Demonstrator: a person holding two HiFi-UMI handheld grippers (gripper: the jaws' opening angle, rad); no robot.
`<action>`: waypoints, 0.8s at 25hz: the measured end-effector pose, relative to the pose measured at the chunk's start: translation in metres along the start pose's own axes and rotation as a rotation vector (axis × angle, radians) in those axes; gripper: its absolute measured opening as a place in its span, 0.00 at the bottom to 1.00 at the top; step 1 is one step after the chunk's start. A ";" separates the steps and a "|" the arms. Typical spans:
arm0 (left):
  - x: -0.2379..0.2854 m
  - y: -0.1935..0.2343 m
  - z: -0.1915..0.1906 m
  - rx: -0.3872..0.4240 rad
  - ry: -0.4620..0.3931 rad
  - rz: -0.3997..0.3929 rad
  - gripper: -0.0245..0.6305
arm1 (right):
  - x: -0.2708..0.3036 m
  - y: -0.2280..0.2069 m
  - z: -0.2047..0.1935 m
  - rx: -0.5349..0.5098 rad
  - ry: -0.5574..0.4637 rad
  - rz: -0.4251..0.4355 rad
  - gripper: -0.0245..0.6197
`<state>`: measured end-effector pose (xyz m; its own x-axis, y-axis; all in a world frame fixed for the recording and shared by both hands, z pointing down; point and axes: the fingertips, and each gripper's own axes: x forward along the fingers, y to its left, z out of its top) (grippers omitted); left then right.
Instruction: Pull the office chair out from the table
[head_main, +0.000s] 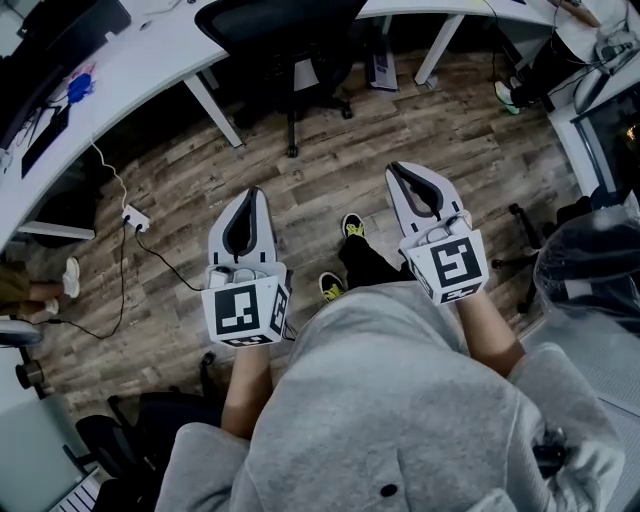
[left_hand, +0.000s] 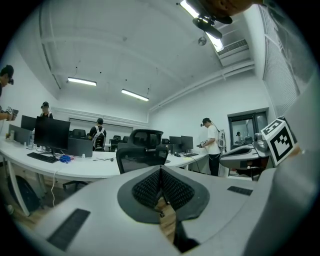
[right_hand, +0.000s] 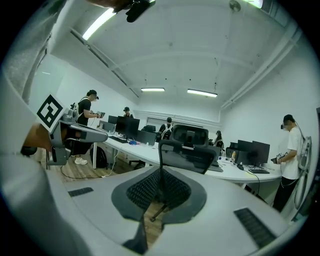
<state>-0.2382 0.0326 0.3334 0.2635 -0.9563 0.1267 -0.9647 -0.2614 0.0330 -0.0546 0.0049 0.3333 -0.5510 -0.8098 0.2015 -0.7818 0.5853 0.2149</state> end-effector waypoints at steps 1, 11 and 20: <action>0.000 0.000 0.001 0.001 -0.002 0.000 0.06 | -0.001 -0.002 0.000 -0.001 -0.001 -0.005 0.10; 0.011 -0.001 0.003 0.004 -0.001 0.005 0.06 | 0.003 -0.028 -0.008 0.018 0.005 -0.034 0.10; 0.041 -0.001 0.003 -0.012 0.022 -0.009 0.06 | 0.031 -0.064 -0.009 0.037 -0.005 -0.028 0.10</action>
<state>-0.2263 -0.0062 0.3353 0.2722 -0.9507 0.1483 -0.9622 -0.2683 0.0460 -0.0190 -0.0573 0.3339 -0.5298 -0.8263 0.1910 -0.8073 0.5604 0.1849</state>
